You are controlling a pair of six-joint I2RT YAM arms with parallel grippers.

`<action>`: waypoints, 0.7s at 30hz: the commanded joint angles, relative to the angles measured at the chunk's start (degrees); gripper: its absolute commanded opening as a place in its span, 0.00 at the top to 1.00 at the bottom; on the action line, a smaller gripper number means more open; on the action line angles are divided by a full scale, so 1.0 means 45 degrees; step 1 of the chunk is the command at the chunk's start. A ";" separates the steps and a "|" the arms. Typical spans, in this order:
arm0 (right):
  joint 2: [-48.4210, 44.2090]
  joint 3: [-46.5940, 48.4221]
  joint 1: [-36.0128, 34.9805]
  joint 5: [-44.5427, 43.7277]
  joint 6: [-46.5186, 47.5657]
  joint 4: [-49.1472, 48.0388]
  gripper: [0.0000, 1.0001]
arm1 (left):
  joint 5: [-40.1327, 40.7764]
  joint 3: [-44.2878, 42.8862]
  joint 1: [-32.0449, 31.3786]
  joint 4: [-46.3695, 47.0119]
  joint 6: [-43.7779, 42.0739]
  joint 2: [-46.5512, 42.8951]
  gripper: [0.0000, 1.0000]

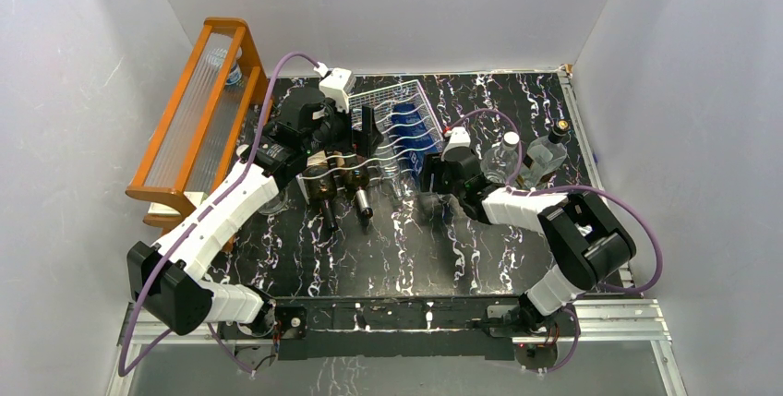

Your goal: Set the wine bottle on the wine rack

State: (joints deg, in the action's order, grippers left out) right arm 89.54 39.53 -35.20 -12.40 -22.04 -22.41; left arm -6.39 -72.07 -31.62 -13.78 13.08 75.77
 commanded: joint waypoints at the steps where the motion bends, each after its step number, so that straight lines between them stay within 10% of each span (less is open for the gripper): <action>1: -0.0584 0.0987 -0.0056 -0.0855 0.0128 -0.2961 0.35 | 0.0073 -0.0378 0.0078 -0.0065 -0.0075 -0.0157 0.02; 9: -0.0915 0.0826 -0.0067 -0.0879 0.0054 -0.2772 0.11 | 0.0091 -0.0332 0.0088 -0.0043 -0.0094 -0.0159 0.02; 21: -0.1806 0.0786 -0.0065 -0.0574 -0.0139 -0.1873 0.08 | 0.0151 -0.0307 0.0101 -0.0121 -0.0134 -0.0330 0.02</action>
State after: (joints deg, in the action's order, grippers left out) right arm 85.82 41.15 -35.29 -15.03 -22.33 -29.89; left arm -6.00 -72.07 -31.59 -13.80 12.86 75.77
